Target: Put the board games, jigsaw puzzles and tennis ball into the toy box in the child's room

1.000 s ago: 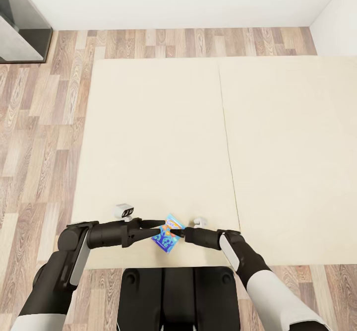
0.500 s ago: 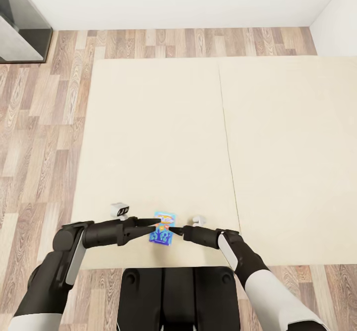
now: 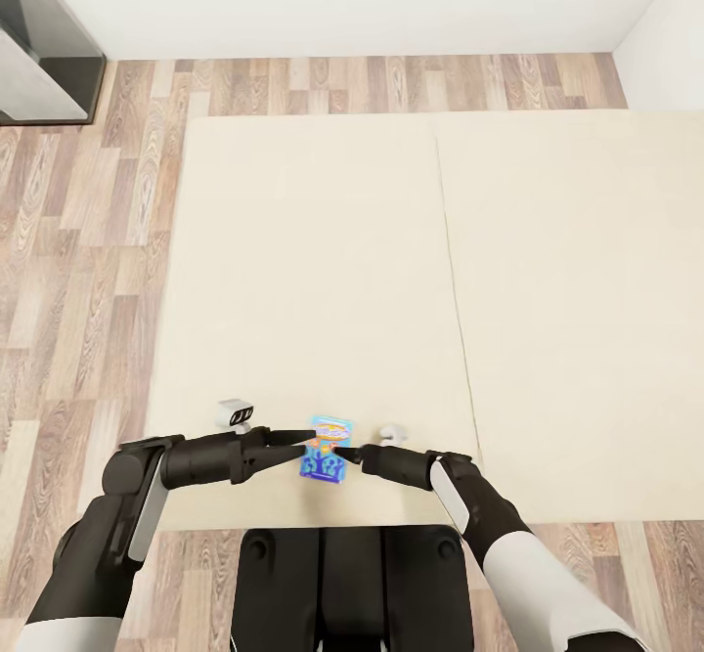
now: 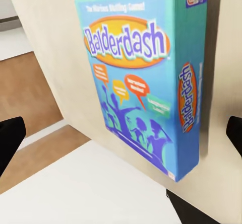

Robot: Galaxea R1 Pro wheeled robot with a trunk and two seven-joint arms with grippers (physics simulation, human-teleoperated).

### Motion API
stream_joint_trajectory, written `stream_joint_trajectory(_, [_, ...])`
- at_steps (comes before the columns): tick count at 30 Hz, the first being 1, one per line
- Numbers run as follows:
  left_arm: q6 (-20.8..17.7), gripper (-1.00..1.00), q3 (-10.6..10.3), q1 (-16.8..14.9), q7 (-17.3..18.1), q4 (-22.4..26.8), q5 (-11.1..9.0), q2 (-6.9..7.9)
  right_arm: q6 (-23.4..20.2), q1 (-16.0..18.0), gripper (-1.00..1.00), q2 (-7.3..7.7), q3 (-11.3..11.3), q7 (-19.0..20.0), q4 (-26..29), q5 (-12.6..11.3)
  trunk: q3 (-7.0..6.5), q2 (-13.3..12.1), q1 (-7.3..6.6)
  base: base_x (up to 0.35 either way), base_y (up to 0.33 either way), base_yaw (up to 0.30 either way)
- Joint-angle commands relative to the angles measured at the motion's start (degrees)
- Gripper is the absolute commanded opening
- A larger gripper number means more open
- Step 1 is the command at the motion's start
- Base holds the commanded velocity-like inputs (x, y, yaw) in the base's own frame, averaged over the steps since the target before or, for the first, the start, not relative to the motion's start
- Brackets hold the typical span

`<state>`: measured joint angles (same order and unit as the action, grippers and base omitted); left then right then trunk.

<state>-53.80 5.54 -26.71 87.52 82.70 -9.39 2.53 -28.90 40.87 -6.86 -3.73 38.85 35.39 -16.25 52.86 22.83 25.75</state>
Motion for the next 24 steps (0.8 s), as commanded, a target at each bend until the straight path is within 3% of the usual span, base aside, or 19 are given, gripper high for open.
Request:
stream_joint_trajectory(1, [-0.6,1.0,0.0,0.0,0.2,0.0,0.0,0.02,-0.5,0.0,1.0,0.01,0.0,-0.1,0.1,-0.5,0.05,0.1,0.03,0.0,0.139,0.0])
stream_joint_trajectory(24, [-0.6,1.0,0.0,0.0,0.2,0.0,0.0,0.02,-0.4,0.0,1.0,0.01,0.0,-0.1,0.1,-0.5,0.05,0.1,0.03,0.0,0.069,0.0])
